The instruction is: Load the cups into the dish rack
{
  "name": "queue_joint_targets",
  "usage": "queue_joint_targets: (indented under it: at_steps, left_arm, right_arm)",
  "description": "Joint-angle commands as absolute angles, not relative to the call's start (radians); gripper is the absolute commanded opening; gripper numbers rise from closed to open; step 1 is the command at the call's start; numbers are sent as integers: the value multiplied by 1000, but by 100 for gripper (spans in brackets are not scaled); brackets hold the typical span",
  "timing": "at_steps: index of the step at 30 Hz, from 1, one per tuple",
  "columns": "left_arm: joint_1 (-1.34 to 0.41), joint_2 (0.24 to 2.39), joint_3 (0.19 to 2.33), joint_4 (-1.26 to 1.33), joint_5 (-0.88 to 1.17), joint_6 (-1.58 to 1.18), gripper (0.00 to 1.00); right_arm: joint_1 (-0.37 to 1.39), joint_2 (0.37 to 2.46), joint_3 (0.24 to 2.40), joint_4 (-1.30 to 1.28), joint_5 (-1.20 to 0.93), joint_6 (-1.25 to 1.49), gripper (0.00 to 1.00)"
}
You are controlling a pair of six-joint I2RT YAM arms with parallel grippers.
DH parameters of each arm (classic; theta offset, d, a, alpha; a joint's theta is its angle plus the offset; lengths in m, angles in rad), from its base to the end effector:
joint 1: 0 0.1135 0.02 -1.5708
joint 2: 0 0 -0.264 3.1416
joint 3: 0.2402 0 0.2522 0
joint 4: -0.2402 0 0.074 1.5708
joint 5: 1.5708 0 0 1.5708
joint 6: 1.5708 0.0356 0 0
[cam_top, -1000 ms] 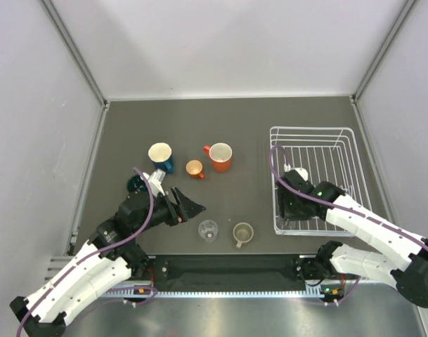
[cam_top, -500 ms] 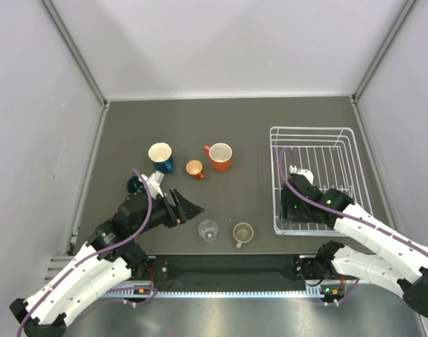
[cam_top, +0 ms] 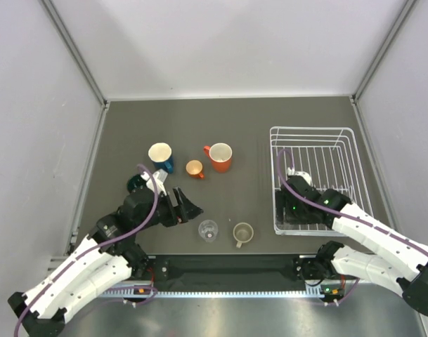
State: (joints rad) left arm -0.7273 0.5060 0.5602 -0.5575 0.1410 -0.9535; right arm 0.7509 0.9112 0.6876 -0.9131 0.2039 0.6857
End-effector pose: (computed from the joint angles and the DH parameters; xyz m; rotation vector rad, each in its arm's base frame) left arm 0.0909 -0.0876 0.2619 -0.1633 2.2832 -1.1146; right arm 0.1191 0.1013 0.2275 -0.0269 2.6779 0.1823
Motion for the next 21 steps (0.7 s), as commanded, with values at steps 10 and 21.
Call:
queue_joint_targets:
  at_steps: [10,21]
  left_arm:
    - [-726,618,612,-683,173,-899,75]
    - [-727,778,583,-689,192,-907,62]
  right_arm:
    - [759,871,845,-1054,265,692,100]
    - [759,827,1082,-1203,278,603,100]
